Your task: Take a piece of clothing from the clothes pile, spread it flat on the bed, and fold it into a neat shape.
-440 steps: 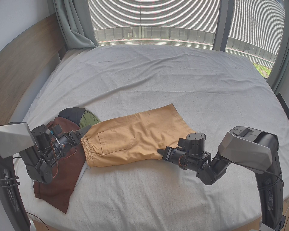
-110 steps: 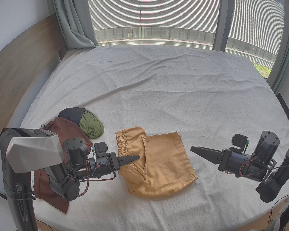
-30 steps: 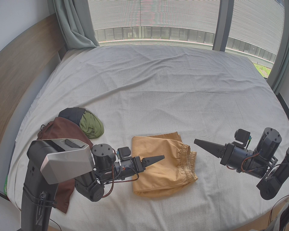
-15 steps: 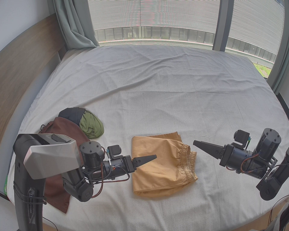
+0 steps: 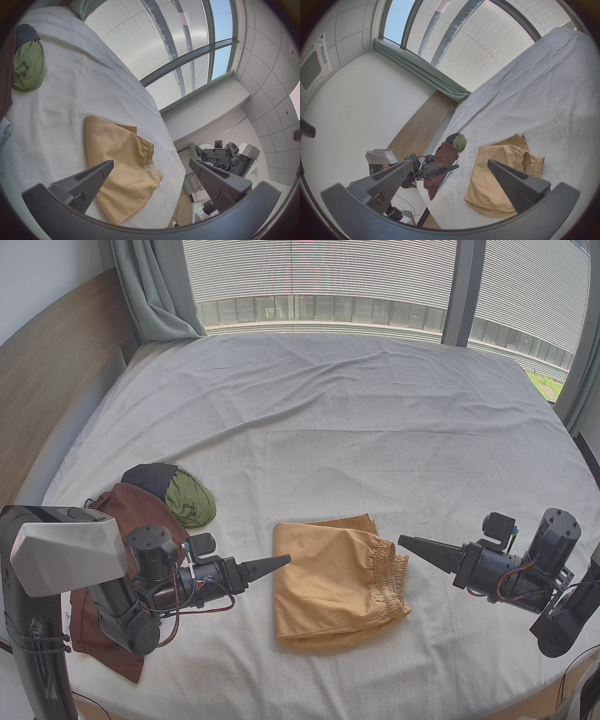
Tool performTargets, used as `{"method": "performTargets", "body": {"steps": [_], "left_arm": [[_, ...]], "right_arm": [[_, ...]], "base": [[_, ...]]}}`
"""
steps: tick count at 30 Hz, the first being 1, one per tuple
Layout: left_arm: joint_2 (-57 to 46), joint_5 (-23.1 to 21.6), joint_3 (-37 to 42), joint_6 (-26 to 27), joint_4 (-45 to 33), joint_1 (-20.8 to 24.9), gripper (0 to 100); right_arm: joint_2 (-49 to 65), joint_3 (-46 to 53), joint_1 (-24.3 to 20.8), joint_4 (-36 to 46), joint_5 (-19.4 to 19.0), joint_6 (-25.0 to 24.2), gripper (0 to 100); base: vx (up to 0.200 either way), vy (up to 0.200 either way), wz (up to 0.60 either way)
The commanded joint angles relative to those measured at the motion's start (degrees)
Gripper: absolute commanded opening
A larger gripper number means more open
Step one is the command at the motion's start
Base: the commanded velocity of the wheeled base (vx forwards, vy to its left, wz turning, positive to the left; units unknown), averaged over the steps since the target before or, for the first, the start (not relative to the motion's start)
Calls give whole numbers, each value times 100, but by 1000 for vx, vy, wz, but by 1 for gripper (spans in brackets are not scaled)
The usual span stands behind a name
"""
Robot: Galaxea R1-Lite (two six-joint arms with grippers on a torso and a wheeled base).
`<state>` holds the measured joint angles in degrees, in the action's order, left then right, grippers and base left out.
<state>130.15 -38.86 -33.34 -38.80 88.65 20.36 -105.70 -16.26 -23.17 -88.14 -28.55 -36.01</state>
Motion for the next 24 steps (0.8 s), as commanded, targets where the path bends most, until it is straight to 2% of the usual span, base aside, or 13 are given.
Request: {"method": "performTargets", "body": {"steps": [1, 9, 16, 20, 24], "left_arm": [[-244, -69, 161, 48, 3, -199, 100], [-613, -288, 451, 75, 3, -594, 100], [-754, -315, 715, 400, 3, -770, 100], [-886, -552, 979, 980, 3, -946, 100], [-1026, -684, 1269, 1314, 3, -1166, 100]], "right_arm": [[-29, 0, -12, -10, -1, -11, 100], [-29, 0, -12, -2, -1, -11, 100], [-29, 0, -12, -2, -1, -11, 100], [-29, 0, -12, -10, -1, -11, 100], [-38, 0, -12, -2, -1, -11, 100]], "base": [[0, 0, 0], [0, 0, 0], [0, 0, 0], [0, 0, 0], [0, 0, 0]]}}
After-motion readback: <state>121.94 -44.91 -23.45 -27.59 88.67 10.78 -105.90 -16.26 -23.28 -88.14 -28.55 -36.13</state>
